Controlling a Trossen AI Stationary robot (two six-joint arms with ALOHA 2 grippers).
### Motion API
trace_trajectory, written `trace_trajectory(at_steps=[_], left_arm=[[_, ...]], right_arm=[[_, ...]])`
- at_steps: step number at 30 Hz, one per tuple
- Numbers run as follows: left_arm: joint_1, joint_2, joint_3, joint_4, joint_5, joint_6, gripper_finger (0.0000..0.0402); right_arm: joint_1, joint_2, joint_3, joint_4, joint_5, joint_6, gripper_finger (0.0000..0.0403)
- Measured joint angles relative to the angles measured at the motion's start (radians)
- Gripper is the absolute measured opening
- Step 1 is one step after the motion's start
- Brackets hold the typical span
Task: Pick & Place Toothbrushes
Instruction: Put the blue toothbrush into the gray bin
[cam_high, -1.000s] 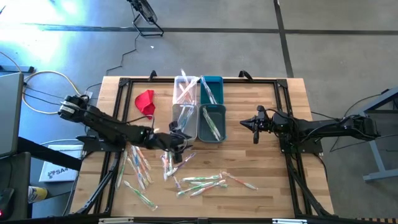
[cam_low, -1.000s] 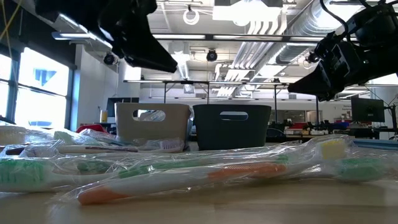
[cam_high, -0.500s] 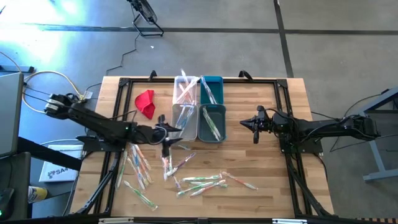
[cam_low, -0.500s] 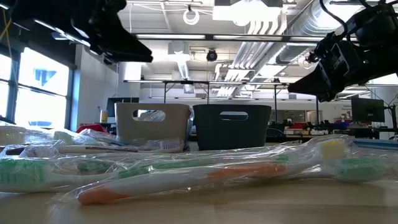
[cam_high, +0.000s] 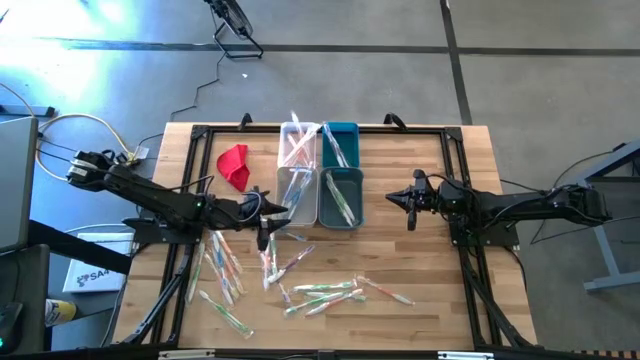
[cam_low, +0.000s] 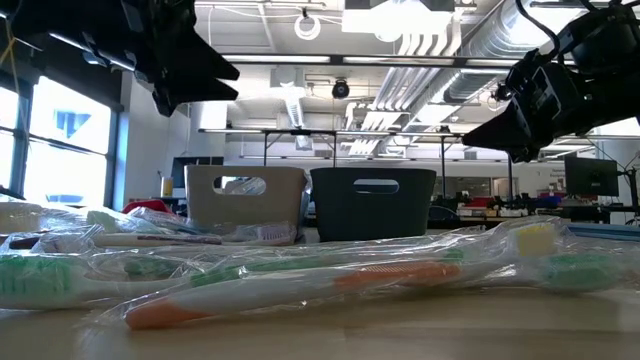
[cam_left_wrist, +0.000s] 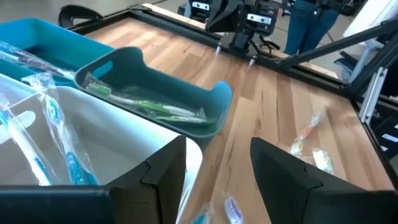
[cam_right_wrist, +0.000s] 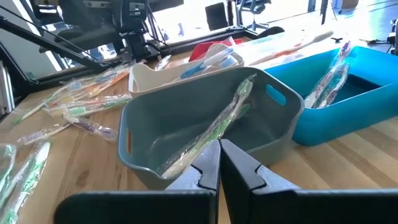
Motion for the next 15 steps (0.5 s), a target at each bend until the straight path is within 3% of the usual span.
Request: trace_trajectory(at_steps=[11, 15], left_arm=[[0.000, 0.001, 0.000, 0.012, 0.005, -0.001, 0.0175], [0.000, 0.001, 0.000, 0.010, 0.088, -0.003, 0.0175]], right_arm=[[0.000, 0.000, 0.000, -0.007, -0.057, -0.006, 0.0003], [0.000, 0.000, 0.000, -0.007, -0.058, -0.007, 0.0003]])
